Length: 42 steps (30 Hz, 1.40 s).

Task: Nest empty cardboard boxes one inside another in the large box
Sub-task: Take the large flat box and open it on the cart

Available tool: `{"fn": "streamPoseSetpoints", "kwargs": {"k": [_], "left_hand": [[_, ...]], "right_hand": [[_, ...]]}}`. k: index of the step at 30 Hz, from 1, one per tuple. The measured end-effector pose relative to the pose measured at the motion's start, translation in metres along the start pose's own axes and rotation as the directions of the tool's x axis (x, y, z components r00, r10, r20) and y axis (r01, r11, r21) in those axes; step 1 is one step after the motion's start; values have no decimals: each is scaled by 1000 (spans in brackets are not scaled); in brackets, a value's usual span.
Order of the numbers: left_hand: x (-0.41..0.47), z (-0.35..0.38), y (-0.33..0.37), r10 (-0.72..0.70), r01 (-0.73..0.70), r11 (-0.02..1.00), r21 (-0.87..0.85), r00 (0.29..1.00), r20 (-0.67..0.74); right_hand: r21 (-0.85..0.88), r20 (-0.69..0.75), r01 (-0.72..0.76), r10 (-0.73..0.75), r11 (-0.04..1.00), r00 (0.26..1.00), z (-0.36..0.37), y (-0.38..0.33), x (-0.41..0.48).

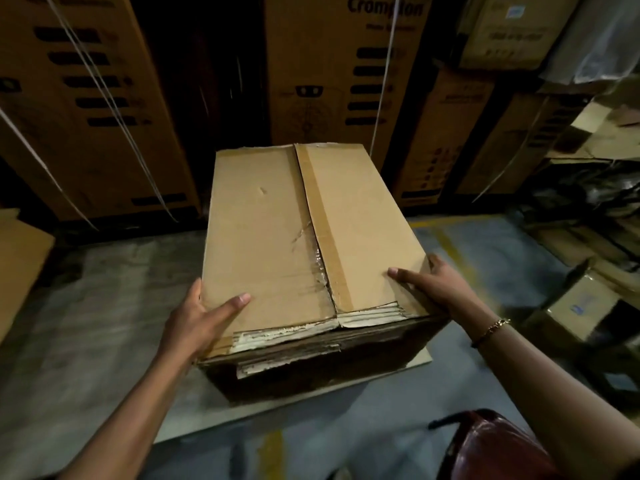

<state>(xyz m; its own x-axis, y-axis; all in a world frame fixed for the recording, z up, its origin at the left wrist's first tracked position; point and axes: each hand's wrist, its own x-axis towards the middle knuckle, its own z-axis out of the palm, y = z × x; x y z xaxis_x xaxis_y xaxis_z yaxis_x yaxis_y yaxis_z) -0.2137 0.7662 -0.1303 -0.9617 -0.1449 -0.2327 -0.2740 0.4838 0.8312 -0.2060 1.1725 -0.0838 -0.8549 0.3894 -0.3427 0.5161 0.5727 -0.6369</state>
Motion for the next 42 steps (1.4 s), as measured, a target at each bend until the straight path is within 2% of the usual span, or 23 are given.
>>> {"fn": "streamPoseSetpoints", "kwargs": {"k": [7, 16, 18, 20, 22, 24, 27, 29, 33, 39, 42], "left_hand": [[-7, 52, 24, 4, -4, 1000, -11, 1000, -29], [-21, 68, 26, -39, 39, 999, 2, 999, -34], [-21, 65, 29, -69, 70, 996, 49, 998, -13], [-22, 64, 36, -70, 73, 982, 174, 997, -20], [-25, 69, 51, 6, 13, 924, 381, 999, -49], [-26, 79, 72, 140, -82, 813, 577, 989, -56], [-24, 105, 103, 292, -235, 632, 738, 955, 53], [-23, 126, 117, 309, -302, 568, 765, 940, 142], [-19, 153, 136, 279, -341, 577, 742, 936, 214], [-17, 112, 168, 334, -297, 603, 741, 937, 103], [-8, 90, 171, 350, -292, 657, 695, 935, 62]], "right_hand": [[9, 38, 8, -8, 1000, 999, -42, 33, 28], [-37, 76, -6, 8, 999, 997, -54, 52, 41], [-32, 120, 4, -1, 999, 993, -56, 48, 41], [-116, 66, 112, -105, 987, 992, -55, 40, 41], [-284, -4, 283, -297, 916, 955, -50, 24, 36], [-364, 38, 431, -449, 826, 893, -40, -1, 27], [-420, 151, 558, -551, 716, 821, -18, -35, 17], [-472, 211, 593, -570, 652, 794, -5, -49, 13], [-557, 241, 589, -564, 586, 790, -11, -70, 6], [-515, 116, 521, -547, 681, 829, -127, -95, 3], [-597, -1, 362, -452, 716, 892, -181, -89, 15]]}}
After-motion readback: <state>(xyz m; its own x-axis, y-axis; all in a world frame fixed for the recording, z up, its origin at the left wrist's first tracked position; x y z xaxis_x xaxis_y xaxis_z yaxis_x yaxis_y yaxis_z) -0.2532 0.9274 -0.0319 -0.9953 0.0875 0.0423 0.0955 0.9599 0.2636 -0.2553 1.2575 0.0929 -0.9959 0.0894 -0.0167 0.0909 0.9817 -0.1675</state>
